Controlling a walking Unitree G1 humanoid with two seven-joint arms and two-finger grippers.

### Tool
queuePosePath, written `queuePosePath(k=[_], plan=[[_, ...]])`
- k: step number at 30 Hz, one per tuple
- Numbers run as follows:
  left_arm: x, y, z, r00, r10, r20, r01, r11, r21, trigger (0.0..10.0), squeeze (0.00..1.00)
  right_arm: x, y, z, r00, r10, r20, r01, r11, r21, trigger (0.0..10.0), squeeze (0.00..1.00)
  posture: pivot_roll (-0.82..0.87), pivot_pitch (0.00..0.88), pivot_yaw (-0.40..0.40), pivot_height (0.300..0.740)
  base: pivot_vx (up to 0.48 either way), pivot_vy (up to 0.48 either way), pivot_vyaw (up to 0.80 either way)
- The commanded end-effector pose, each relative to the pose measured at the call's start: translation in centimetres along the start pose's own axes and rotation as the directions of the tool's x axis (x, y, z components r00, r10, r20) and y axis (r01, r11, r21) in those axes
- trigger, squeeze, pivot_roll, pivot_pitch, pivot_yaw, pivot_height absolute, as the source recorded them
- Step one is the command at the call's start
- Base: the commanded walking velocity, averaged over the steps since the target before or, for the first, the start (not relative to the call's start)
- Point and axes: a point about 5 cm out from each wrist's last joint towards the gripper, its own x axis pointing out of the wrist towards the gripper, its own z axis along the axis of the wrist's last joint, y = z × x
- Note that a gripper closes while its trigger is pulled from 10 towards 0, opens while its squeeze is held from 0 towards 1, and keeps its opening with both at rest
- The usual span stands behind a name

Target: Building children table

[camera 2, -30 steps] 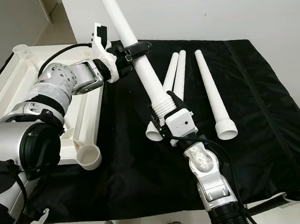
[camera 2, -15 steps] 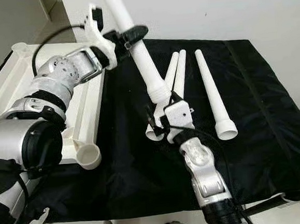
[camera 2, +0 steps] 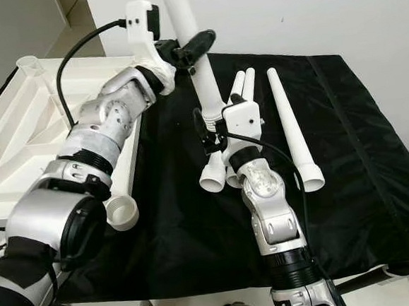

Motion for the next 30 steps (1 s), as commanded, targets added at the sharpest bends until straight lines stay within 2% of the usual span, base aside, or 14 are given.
queuePosePath(k=[1, 5, 11, 16, 17, 19, 20, 21, 22, 26, 27, 28, 29, 30], plan=[[0.1, -1.0, -0.1, 0.999, -0.05, 0.002, 0.049, 0.995, 0.086, 10.0, 0.0, 0.5, -0.6, 0.2, 0.999, -0.048, -0.017, 0.048, 0.999, -0.008, 10.0, 0.0, 0.01, 0.0, -0.011, 0.74, 0.0, 0.0, 0.0], [0.0, -2.3, -0.5, 0.996, -0.089, 0.007, 0.087, 0.986, 0.141, 10.0, 0.0, 1.2, -1.3, 0.1, 0.995, -0.093, -0.041, 0.092, 0.996, -0.016, 10.0, 0.0, 0.02, 0.0, -0.012, 0.74, 0.0, 0.0, 0.0], [-0.3, -3.7, -1.2, 0.99, -0.142, 0.01, 0.139, 0.975, 0.173, 10.0, 0.0, 1.9, -1.9, 0.2, 0.99, -0.122, -0.064, 0.12, 0.992, -0.023, 10.0, 0.0, 0.02, 0.0, -0.015, 0.74, 0.0, 0.0, 0.0], [-0.4, -4.4, -1.7, 0.987, -0.158, 0.001, 0.156, 0.975, 0.157, 10.0, 0.0, 2.2, -2.2, 0.1, 0.989, -0.129, -0.077, 0.127, 0.991, -0.035, 9.7, 0.0, 0.02, 0.0, -0.018, 0.74, 0.0, 0.0, 0.0], [-0.4, -4.6, -1.7, 0.986, -0.167, 0.001, 0.165, 0.974, 0.155, 10.0, 0.0, 2.2, -2.2, 0.0, 0.988, -0.13, -0.079, 0.127, 0.991, -0.039, 4.3, 0.0, 0.03, 0.0, -0.018, 0.74, 0.0, 0.0, 0.0], [-0.5, -4.8, -1.7, 0.985, -0.172, 0.001, 0.17, 0.973, 0.154, 10.0, 0.0, 2.3, -2.2, 0.0, 0.989, -0.12, -0.083, 0.117, 0.992, -0.041, 4.3, 0.0, 0.03, 0.0, -0.019, 0.74, 0.0, 0.0, 0.0], [-0.5, -5.0, -1.7, 0.984, -0.181, 0.0, 0.178, 0.972, 0.152, 10.0, 0.0, 2.3, -2.1, -0.1, 0.99, -0.112, -0.09, 0.108, 0.993, -0.047, 2.0, 0.0, 0.03, 0.0, -0.019, 0.74, 0.0, 0.0, 0.0], [-0.5, -5.0, -1.7, 0.984, -0.181, 0.0, 0.178, 0.972, 0.152, 10.0, 0.0, 2.3, -2.1, -0.1, 0.99, -0.112, -0.09, 0.108, 0.993, -0.047, 2.0, 0.0, 0.03, 0.0, -0.019, 0.74, 0.0, 0.0, 0.0], [-0.6, -5.2, -1.7, 0.983, -0.185, 0.0, 0.183, 0.971, 0.153, 10.0, 0.0, 2.3, -2.0, -0.2, 0.99, -0.103, -0.094, 0.098, 0.994, -0.052, 0.0, 0.0, 0.03, 0.0, -0.018, 0.74, 0.0, 0.0, 0.0], [-0.7, -5.8, -1.7, 0.978, -0.207, -0.007, 0.206, 0.967, 0.148, 10.0, 0.0, 2.3, -2.0, -0.2, 0.991, -0.095, -0.099, 0.088, 0.994, -0.07, 0.0, 0.0, 0.03, 0.0, -0.015, 0.74, 0.0, 0.0, 0.0], [-0.8, -5.9, -1.7, 0.977, -0.211, -0.009, 0.21, 0.966, 0.148, 10.0, 0.0, 2.4, -2.0, -0.2, 0.991, -0.094, -0.1, 0.087, 0.993, -0.074, 1.4, 0.0, 0.03, 0.0, -0.015, 0.74, 0.0, 0.0, 0.0], [-0.8, -6.0, -1.8, 0.978, -0.21, -0.013, 0.21, 0.966, 0.15, 10.0, 0.0, 2.4, -2.0, -0.2, 0.99, -0.104, -0.098, 0.096, 0.992, -0.085, 6.9, 0.0, 0.03, 0.0, -0.014, 0.74, 0.0, 0.0, 0.0], [-0.8, -6.0, -1.9, 0.977, -0.211, -0.016, 0.211, 0.965, 0.152, 10.0, 0.0, 2.4, -2.0, -0.1, 0.99, -0.101, -0.096, 0.092, 0.992, -0.091, 10.0, 0.0, 0.03, 0.0, -0.012, 0.74, 0.0, 0.0, 0.0], [-0.8, -6.1, -2.0, 0.976, -0.215, -0.021, 0.215, 0.964, 0.158, 10.0, 0.0, 2.4, -2.0, -0.1, 0.991, -0.098, -0.095, 0.089, 0.991, -0.099, 10.0, 0.0, 0.03, 0.0, -0.012, 0.74, 0.0, 0.0, 0.0]])
